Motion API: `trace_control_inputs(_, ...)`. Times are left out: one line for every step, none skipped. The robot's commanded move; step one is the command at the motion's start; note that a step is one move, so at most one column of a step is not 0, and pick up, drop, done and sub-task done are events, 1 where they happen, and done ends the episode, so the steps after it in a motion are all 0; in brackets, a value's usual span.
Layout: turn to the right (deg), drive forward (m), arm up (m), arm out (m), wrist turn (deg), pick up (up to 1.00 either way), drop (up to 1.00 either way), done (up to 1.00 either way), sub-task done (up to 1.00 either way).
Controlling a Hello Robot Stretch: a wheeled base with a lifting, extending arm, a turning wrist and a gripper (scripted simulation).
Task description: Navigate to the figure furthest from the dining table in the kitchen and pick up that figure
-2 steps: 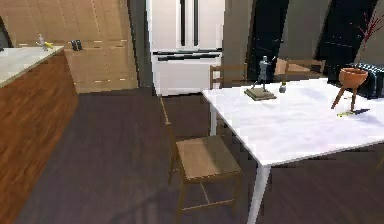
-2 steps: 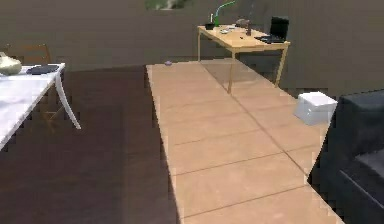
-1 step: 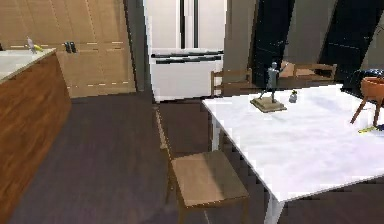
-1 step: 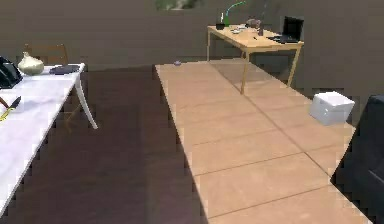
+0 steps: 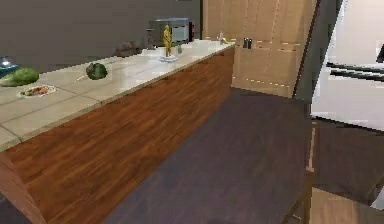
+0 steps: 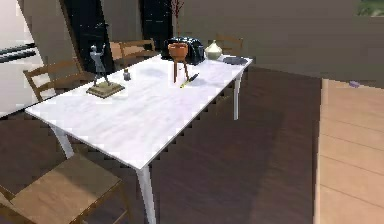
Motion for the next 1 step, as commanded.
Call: trace_control_inputs(-12.0,0.00,0.00,0.00,0.0,0.00,0.00,0.00,0.00)
